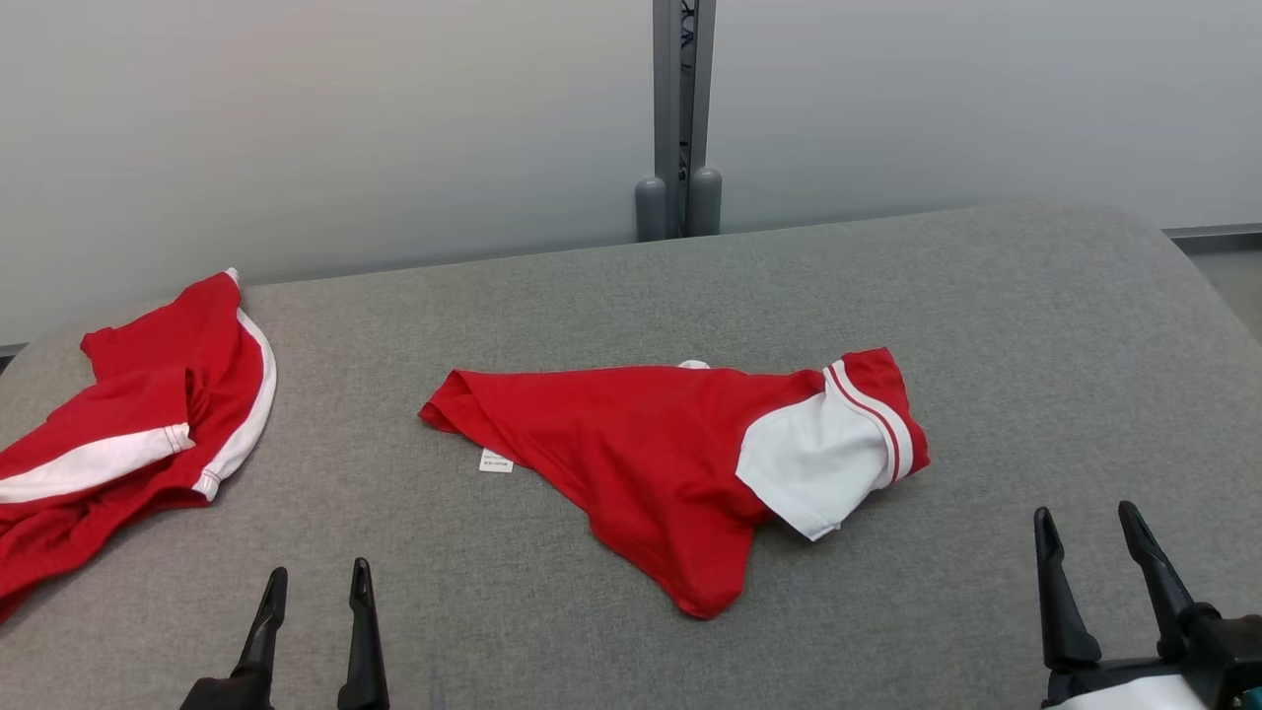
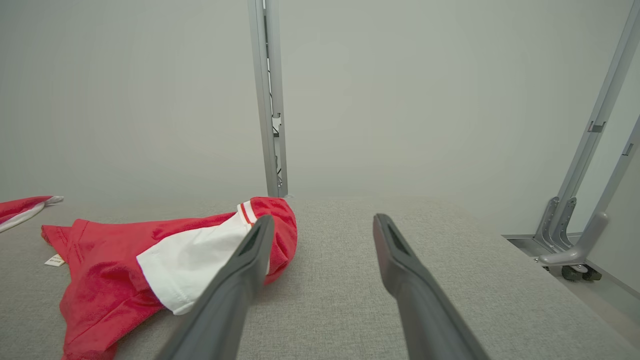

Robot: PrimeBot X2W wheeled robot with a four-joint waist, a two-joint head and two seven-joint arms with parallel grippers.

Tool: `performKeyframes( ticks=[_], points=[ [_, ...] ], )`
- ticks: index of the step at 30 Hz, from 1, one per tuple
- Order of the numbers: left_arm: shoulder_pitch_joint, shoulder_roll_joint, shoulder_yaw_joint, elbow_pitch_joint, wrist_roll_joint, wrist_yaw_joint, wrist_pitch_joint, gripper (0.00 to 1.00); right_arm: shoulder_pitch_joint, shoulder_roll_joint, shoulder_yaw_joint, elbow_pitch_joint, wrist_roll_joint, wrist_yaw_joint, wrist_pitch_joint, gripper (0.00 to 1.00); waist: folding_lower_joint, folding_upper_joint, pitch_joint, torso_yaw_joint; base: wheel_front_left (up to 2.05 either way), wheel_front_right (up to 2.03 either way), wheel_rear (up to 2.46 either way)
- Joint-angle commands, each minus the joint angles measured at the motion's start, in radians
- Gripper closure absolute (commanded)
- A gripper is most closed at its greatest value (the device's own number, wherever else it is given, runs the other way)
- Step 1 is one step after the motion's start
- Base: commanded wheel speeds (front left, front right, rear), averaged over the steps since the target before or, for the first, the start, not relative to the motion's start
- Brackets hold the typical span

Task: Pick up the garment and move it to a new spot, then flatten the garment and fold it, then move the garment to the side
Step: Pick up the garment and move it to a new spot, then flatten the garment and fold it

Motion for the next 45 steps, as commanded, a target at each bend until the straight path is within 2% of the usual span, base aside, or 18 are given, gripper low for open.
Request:
performKeyframes(
  ticks=[1,8,21,25,31,36,40,45],
  points=[
    [0.009,-0.005,0.018,-0.008,0.012,-0.012,-0.002,0.00,0.011,-0.001,0.002,0.004,-0.001,0.002,-0.005,0.00,0.0000,-0.0001,-0.003,0.003,0.00,0.00,0.00],
    [0.018,-0.027,0.067,-0.011,0.042,-0.052,-0.002,0.00,0.008,0.006,0.017,0.014,0.007,0.002,-0.005,0.00,0.0000,-0.0001,-0.007,0.010,0.00,0.00,0.00],
    [0.004,-0.038,0.090,-0.040,0.044,-0.057,-0.002,0.00,-0.007,0.009,0.032,0.012,0.011,0.002,-0.005,0.00,0.0000,-0.0001,0.009,0.000,0.00,0.00,0.00],
    [-0.011,-0.039,0.027,-0.053,0.022,-0.078,-0.002,0.00,-0.024,0.009,0.036,0.005,0.013,0.002,-0.005,0.00,0.0000,-0.0001,0.023,-0.019,0.00,0.00,0.00],
    [-0.100,-0.037,-0.217,0.048,-0.109,-0.129,0.037,0.00,-0.065,0.009,0.056,-0.017,0.020,0.002,-0.005,0.00,0.0000,-0.0001,0.081,-0.086,0.00,0.00,0.00],
    [-0.226,-0.036,-0.380,0.196,-0.208,-0.120,0.158,0.00,-0.094,0.009,0.061,-0.026,0.055,0.002,-0.005,0.00,0.0000,-0.0001,0.144,-0.145,0.00,0.00,0.00],
    [-0.321,-0.037,-0.432,0.308,-0.245,-0.096,0.168,0.00,-0.111,0.009,0.060,-0.024,0.076,0.002,-0.005,0.00,0.0000,-0.0001,0.181,-0.184,0.00,0.00,0.00],
    [-0.396,-0.037,-0.452,0.429,-0.313,-0.077,0.172,0.00,-0.126,0.009,0.054,-0.023,0.093,0.002,-0.005,0.00,0.0000,-0.0001,0.204,-0.218,0.00,0.00,0.00]
  ],
)
